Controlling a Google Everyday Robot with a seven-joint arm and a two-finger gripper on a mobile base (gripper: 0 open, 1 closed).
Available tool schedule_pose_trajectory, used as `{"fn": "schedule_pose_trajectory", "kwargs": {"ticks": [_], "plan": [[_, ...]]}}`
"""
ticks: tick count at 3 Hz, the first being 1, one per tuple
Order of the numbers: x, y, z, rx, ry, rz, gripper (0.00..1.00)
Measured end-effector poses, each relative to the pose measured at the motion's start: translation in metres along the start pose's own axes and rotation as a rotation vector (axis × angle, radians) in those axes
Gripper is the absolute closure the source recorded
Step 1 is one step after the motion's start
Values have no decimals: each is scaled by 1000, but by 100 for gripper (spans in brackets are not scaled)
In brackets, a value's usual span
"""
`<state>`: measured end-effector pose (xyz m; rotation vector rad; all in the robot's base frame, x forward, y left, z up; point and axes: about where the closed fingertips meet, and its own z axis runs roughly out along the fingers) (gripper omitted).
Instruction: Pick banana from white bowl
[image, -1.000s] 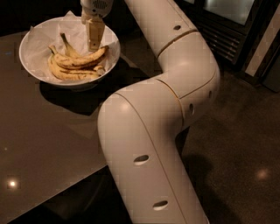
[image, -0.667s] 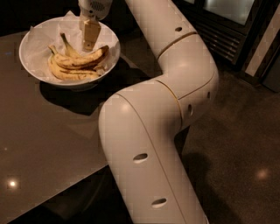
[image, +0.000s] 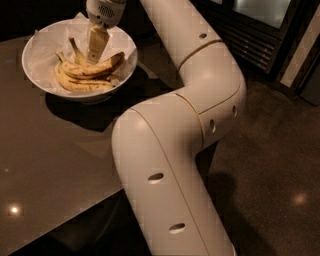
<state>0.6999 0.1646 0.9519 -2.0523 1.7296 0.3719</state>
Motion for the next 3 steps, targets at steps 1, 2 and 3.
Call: {"fn": "schedule_pose_trajectory", "kwargs": {"ticks": [1, 2, 3], "plan": [[-3, 4, 10, -31, -6, 45, 38], [-8, 8, 19, -59, -8, 66, 37], [-8, 10, 26, -80, -8, 80, 38]]}}
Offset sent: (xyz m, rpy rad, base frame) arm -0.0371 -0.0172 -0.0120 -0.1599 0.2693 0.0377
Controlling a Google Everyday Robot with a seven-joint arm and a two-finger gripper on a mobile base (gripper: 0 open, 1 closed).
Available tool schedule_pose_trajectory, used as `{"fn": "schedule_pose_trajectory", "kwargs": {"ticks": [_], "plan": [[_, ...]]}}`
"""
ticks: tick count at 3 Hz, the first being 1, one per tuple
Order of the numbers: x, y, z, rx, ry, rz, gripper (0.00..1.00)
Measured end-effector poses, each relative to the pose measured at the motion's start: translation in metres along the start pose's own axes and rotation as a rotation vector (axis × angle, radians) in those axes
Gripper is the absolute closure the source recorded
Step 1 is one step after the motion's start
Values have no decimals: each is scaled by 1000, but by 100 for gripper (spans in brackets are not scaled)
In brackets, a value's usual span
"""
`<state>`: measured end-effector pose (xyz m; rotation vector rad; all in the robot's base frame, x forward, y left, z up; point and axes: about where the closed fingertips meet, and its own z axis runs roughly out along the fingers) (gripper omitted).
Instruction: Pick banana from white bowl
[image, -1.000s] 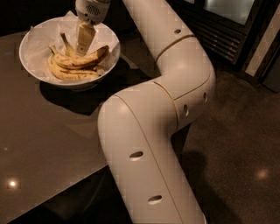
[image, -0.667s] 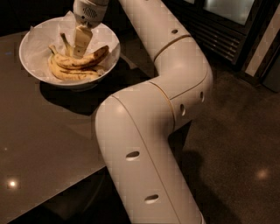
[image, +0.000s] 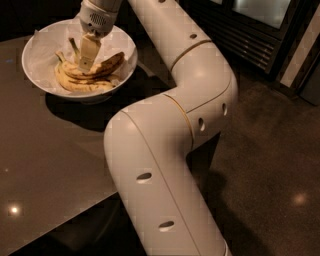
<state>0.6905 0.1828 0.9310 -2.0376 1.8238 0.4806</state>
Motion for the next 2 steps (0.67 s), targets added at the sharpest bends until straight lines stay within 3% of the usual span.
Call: {"fn": "schedule_pose_trajectory", "kwargs": {"ticks": [2], "plan": [[11, 4, 8, -38, 3, 40, 37]]}}
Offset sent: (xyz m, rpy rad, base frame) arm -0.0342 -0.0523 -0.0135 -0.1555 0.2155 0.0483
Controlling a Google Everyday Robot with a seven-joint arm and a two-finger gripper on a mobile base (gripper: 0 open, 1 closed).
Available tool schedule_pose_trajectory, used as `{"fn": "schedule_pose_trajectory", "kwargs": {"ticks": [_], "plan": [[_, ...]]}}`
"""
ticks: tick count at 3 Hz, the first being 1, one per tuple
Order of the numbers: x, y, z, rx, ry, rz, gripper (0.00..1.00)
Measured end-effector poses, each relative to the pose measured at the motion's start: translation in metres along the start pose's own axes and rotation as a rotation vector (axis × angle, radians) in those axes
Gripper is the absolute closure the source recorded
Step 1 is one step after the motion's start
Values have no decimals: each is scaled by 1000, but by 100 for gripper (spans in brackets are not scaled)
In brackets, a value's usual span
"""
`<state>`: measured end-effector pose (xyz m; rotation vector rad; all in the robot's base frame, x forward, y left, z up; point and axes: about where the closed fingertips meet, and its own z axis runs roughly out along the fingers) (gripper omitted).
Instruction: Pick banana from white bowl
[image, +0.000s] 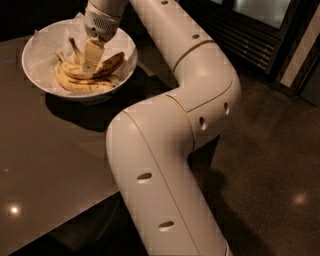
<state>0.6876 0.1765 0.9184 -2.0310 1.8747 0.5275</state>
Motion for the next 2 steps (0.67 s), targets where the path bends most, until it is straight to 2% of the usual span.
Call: {"fn": "schedule_pose_trajectory", "kwargs": {"ticks": [2], "plan": [[20, 1, 1, -24, 3, 40, 39]]}}
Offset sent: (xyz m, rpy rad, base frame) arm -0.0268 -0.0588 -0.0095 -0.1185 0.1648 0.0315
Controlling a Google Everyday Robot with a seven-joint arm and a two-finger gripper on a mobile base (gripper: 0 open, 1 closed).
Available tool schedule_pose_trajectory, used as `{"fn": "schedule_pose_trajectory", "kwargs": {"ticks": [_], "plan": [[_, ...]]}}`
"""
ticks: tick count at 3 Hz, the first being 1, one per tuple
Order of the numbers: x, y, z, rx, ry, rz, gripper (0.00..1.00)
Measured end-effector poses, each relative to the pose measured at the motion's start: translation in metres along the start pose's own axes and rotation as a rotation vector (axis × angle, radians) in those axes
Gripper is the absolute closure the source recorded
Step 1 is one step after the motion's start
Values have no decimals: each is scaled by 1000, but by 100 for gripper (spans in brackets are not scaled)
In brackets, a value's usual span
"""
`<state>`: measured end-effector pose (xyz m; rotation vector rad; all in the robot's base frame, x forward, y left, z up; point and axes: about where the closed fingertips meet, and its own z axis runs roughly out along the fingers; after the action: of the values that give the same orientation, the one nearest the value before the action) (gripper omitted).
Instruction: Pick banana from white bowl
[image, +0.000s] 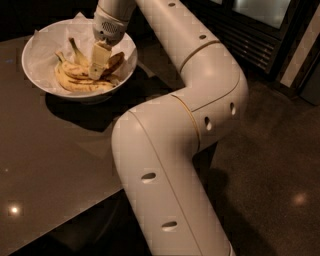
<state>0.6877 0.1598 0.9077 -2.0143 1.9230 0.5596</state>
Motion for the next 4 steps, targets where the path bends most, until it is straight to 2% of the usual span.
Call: {"fn": "schedule_pose_trajectory", "kwargs": {"ticks": [1, 2, 3, 4], "plan": [[8, -1, -1, -2, 7, 7, 42], [17, -3, -9, 25, 24, 19, 61], [11, -11, -5, 50, 4, 18, 84], [7, -18, -2, 68, -10, 18, 100]]}}
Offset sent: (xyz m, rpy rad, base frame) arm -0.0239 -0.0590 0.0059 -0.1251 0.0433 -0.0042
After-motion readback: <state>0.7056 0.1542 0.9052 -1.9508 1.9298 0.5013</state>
